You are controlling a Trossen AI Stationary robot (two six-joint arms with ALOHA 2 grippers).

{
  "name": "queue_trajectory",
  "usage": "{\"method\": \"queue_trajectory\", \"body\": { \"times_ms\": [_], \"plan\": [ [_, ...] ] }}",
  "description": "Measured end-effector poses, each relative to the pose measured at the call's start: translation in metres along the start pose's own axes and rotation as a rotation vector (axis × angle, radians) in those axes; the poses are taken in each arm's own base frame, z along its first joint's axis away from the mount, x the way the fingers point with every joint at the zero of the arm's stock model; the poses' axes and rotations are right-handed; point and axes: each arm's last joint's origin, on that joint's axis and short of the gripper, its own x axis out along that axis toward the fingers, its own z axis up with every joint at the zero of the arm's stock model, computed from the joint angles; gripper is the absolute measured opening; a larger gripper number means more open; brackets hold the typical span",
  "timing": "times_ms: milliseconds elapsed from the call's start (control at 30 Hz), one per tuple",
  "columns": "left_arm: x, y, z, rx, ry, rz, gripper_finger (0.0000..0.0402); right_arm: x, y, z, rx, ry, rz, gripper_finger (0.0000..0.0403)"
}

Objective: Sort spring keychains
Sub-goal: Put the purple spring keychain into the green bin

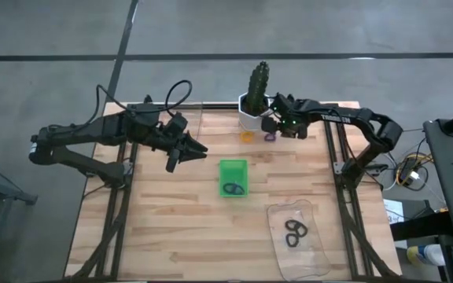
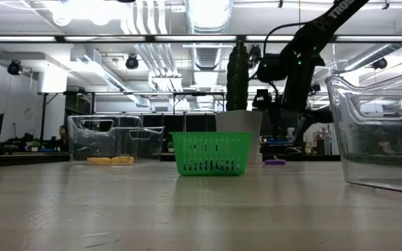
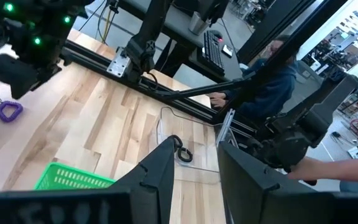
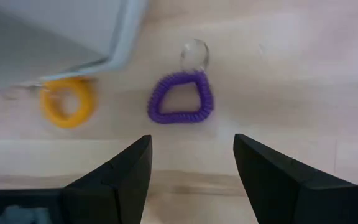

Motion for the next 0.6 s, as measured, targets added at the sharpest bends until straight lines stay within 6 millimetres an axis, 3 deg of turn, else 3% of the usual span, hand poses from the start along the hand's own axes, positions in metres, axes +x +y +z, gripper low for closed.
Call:
{"method": "queue_trajectory", "body": {
  "times_ms": [233, 600],
  "plan": [
    [0.0, 0.0, 0.0, -0.011, 0.0, -0.001, 0.0117, 0.023, 0.002, 0.002, 0.03, 0.036, -0.075, 0.0219],
    [0.0, 0.0, 0.0, -0.012, 0.0, -0.002, 0.0117, 0.039, 0.0, 0.002, 0.193, 0.04, -0.152, 0.0219]
  ]
}}
